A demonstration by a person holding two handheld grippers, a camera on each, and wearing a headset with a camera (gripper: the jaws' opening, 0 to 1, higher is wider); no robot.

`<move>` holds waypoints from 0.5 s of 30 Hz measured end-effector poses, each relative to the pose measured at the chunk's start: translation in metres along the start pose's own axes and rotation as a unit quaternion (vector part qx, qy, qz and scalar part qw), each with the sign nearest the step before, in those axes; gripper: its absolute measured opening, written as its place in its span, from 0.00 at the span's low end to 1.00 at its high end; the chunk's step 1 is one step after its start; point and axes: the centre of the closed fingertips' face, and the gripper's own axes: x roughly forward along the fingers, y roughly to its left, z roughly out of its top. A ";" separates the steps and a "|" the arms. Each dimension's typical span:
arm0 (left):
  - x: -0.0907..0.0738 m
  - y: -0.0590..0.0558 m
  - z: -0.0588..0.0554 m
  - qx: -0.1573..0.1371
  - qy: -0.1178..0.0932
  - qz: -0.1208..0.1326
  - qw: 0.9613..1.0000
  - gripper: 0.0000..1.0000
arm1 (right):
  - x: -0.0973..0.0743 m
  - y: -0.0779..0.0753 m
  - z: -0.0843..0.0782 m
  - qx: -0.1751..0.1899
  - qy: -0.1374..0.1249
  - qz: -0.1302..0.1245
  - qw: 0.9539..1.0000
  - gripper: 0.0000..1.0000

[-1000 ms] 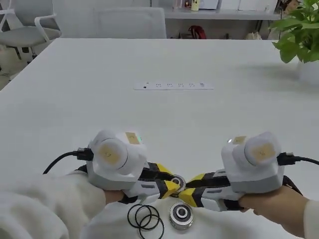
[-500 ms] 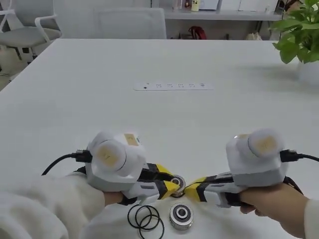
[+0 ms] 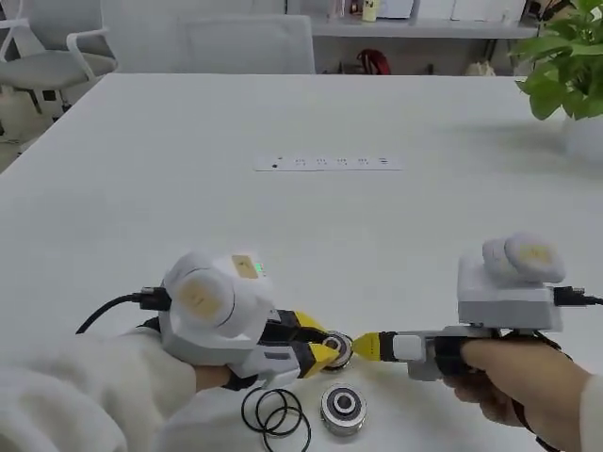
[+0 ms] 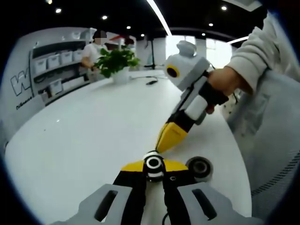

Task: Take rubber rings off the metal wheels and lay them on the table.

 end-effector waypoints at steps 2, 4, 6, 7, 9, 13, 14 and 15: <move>0.000 0.000 0.000 0.002 0.001 0.000 1.000 0.14 | 0.000 0.003 0.001 0.005 -0.001 0.003 1.000 0.00; 0.000 0.000 -0.001 0.006 0.002 0.001 1.000 0.14 | 0.000 0.006 0.001 -0.017 0.002 -0.001 1.000 0.00; -0.001 0.000 -0.001 0.007 0.002 0.001 1.000 0.14 | 0.000 0.008 0.001 -0.030 0.004 -0.001 1.000 0.00; -0.001 0.000 -0.001 0.008 0.003 0.001 1.000 0.14 | 0.001 0.010 0.001 -0.025 0.002 0.002 1.000 0.00; -0.001 0.000 -0.001 0.008 0.003 0.001 1.000 0.14 | 0.001 0.009 0.000 -0.034 0.003 0.000 0.999 0.00; -0.001 -0.001 -0.001 0.009 0.002 0.002 1.000 0.14 | 0.000 0.009 0.000 -0.033 0.004 0.000 0.999 0.00; -0.001 0.000 -0.001 0.010 0.002 0.003 1.000 0.14 | 0.000 0.009 0.000 -0.034 0.004 0.000 0.999 0.00; -0.001 0.000 -0.001 0.010 0.002 0.003 1.000 0.14 | 0.000 0.009 0.001 -0.034 0.004 0.000 0.999 0.00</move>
